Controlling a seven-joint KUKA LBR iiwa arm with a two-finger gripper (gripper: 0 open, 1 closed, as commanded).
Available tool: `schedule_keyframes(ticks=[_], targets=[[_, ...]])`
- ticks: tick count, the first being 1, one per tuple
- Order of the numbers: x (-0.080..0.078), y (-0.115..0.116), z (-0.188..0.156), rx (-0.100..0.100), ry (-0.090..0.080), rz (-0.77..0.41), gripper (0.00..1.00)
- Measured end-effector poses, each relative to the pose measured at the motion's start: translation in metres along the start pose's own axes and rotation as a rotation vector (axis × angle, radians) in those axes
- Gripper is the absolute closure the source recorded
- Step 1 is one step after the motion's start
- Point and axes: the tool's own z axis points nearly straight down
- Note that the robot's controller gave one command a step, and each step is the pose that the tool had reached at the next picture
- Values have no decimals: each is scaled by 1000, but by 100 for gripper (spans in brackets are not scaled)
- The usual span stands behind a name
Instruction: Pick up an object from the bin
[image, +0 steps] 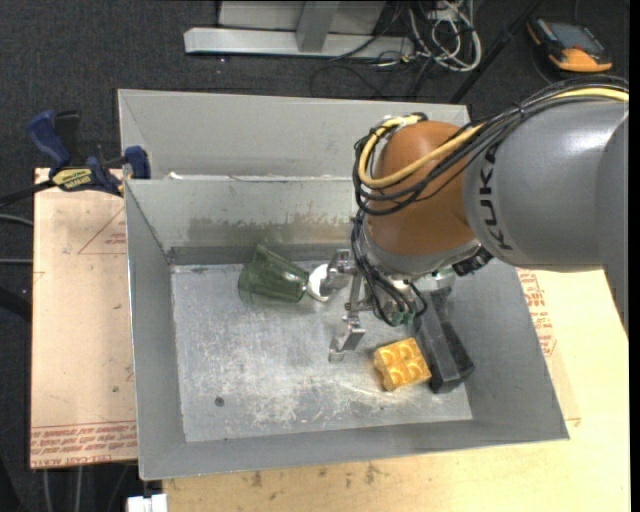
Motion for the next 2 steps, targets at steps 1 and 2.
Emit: schedule_keyframes(ticks=[1,2], targets=[[0,0,0,0,0,0,0],[12,-45,-9,-1,1,-73,0]])
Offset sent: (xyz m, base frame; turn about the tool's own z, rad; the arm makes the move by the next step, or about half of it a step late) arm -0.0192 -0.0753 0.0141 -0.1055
